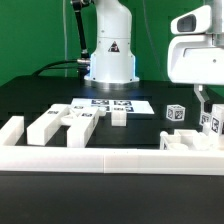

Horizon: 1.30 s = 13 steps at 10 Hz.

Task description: Assemble chair

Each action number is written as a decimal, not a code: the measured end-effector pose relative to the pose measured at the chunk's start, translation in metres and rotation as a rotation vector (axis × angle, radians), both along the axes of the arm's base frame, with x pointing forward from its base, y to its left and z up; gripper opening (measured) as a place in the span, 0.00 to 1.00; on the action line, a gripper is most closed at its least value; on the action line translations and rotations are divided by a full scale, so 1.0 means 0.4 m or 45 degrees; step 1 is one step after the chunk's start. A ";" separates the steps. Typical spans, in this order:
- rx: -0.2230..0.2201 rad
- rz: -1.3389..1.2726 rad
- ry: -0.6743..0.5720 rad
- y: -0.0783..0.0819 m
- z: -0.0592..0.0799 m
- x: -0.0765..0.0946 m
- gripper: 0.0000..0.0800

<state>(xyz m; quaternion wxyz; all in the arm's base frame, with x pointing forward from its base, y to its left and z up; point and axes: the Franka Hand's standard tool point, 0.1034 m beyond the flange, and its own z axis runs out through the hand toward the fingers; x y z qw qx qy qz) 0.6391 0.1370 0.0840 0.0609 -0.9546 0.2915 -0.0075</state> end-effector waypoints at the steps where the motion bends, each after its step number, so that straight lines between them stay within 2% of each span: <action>1: -0.041 0.185 -0.020 -0.004 -0.001 0.000 0.81; 2: -0.070 0.343 -0.034 -0.008 -0.001 0.000 0.81; 6: -0.123 0.809 -0.073 -0.022 0.000 0.005 0.81; 9: -0.126 0.867 -0.076 -0.023 -0.002 0.004 0.75; 10: -0.125 0.864 -0.076 -0.023 -0.002 0.004 0.53; 11: -0.122 0.838 -0.074 -0.023 -0.002 0.004 0.53; 12: -0.122 0.832 -0.073 -0.023 -0.002 0.004 0.36; 13: -0.120 0.791 -0.070 -0.023 -0.002 0.004 0.36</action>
Offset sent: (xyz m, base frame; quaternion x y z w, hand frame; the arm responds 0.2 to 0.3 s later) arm 0.0069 -0.0067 0.0034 -0.0317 0.0314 -0.2656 0.9630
